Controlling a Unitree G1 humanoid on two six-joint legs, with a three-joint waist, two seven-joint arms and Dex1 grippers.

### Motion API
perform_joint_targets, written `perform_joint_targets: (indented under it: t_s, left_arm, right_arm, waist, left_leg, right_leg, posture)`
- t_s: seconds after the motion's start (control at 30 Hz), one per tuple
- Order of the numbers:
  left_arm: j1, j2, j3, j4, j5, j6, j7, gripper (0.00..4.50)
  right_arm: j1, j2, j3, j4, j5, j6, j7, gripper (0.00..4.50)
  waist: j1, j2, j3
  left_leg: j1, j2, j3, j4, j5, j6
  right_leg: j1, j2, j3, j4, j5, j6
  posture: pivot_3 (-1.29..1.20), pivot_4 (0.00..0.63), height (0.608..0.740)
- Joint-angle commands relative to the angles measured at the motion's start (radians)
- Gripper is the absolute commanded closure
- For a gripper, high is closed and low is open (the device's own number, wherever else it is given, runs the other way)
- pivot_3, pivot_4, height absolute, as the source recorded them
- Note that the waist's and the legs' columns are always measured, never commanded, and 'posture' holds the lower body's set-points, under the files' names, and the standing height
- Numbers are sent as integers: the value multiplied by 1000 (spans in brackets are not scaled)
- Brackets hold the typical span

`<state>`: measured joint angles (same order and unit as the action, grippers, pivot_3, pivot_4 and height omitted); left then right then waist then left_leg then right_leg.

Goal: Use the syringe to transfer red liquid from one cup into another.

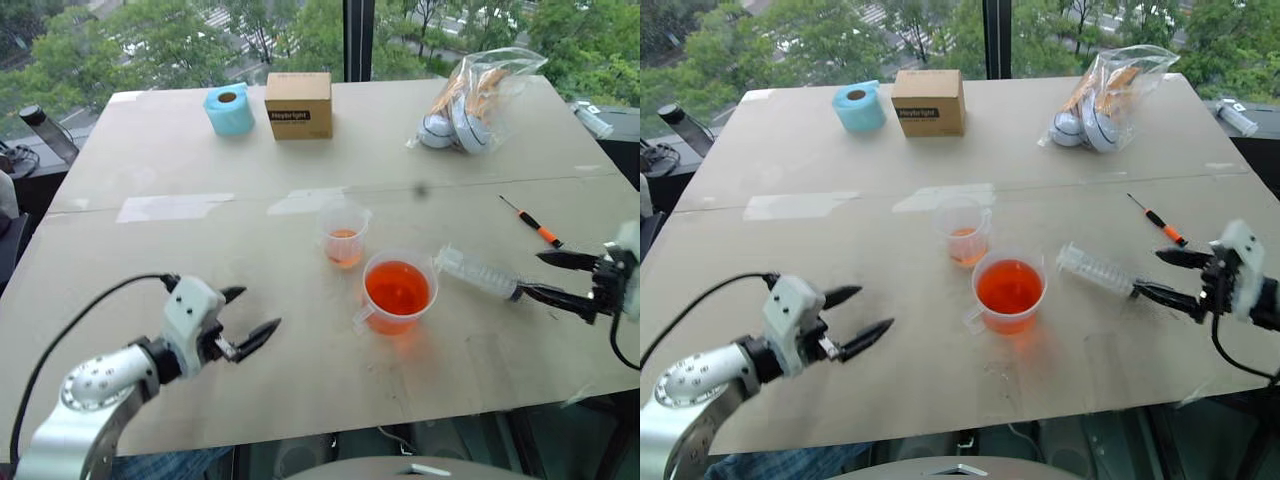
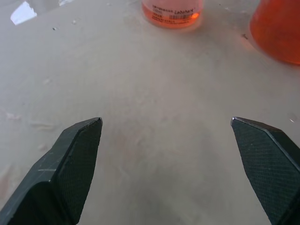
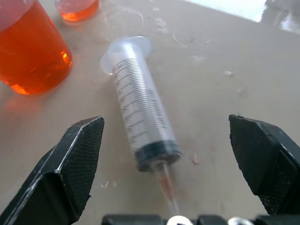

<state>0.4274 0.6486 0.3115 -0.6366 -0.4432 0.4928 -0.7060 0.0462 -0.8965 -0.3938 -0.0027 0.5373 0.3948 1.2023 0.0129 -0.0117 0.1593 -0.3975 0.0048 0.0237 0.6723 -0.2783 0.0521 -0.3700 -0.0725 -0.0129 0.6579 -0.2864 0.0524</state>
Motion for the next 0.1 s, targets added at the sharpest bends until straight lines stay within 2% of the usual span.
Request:
perform_joint_targets:
  t_s: [0.03,0.1]
  left_arm:
    - [16,-20,-13,3,41,-73,9,0]
    - [20,-19,-17,18,43,-84,-5,0]
  right_arm:
    - [50,48,-29,67,-35,-155,23,27]
    - [72,60,-11,117,-74,-234,37,27]
  waist:
    - [0,0,-1]
    - [0,1,-1]
  left_leg:
    - [2,0,0,-1,0,0]
    - [3,0,0,0,0,0]
  right_leg:
    - [1,0,0,0,0,0]
    - [1,0,0,1,0,-1]
  posture:
    - [0,150,740]
    - [0,150,740]
